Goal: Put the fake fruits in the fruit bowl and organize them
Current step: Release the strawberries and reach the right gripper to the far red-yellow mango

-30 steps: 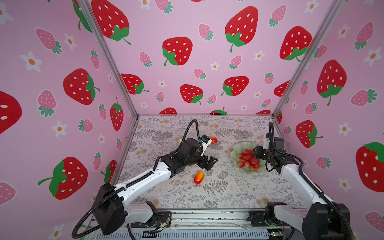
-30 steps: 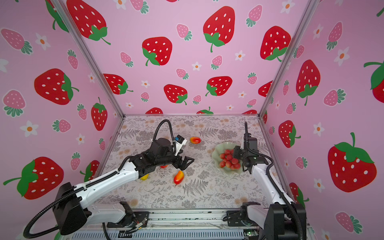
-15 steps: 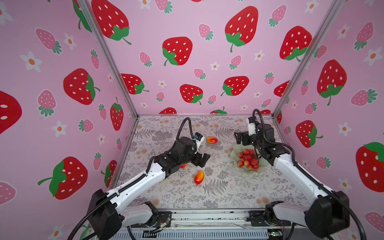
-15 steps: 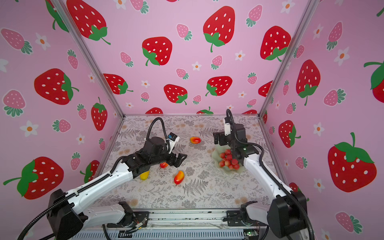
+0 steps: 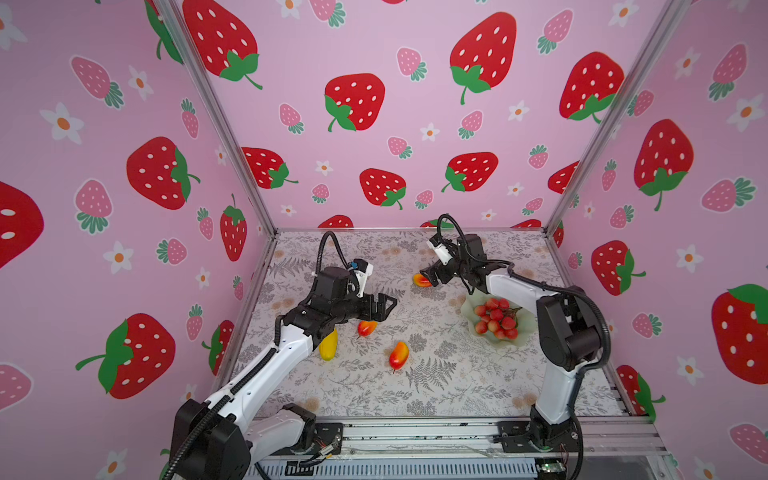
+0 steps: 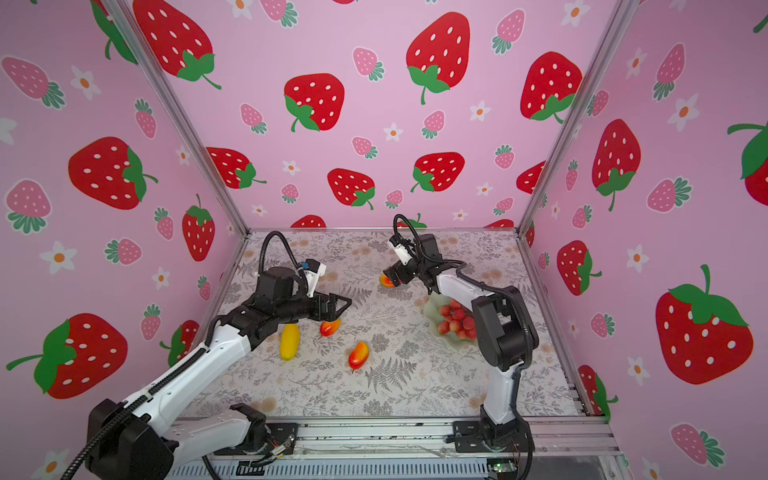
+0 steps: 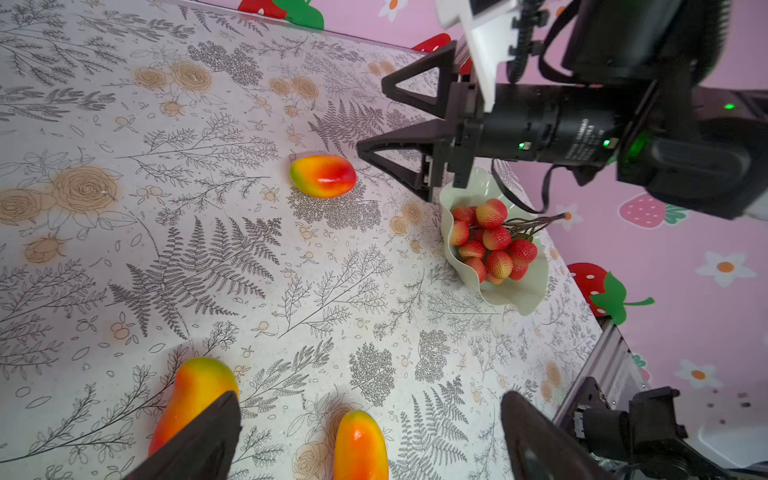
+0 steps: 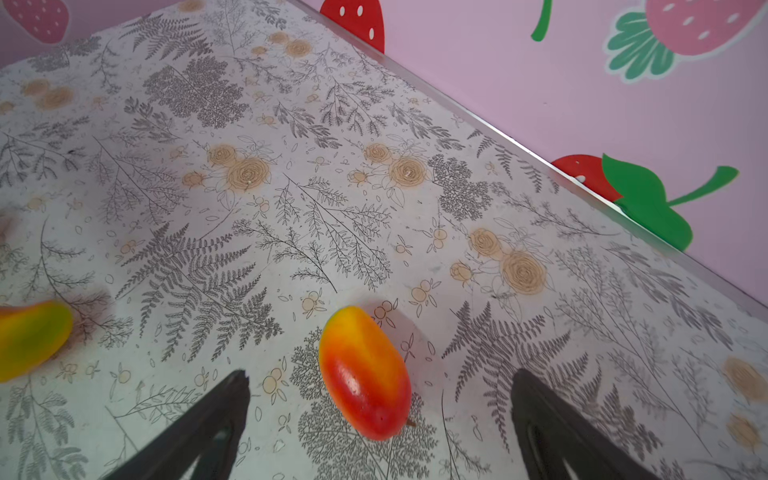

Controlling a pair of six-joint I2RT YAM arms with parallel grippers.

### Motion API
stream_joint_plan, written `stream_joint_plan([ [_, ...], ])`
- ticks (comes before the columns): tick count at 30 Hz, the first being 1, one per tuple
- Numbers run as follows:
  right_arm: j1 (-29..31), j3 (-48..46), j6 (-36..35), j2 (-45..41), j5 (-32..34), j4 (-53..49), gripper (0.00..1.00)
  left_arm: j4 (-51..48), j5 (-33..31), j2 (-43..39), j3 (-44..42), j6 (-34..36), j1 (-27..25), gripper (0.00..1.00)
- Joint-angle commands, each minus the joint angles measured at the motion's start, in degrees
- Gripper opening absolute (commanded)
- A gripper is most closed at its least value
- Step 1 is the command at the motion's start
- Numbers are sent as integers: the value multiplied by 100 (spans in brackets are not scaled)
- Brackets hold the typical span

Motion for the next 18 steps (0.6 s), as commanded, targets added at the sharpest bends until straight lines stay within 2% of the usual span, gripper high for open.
stream_joint_plan([
  [1,14,387,-588,413,-426,-84,99,-51,164,-66,-33,-54,55,99],
  [3,14,504,-602,594,-525,-164,99,-71,154,-69,-26,-49,63,99],
  [18,120,1051,-558,1395,-136,-634,98,-72,152,-52,-8,-7,89,99],
])
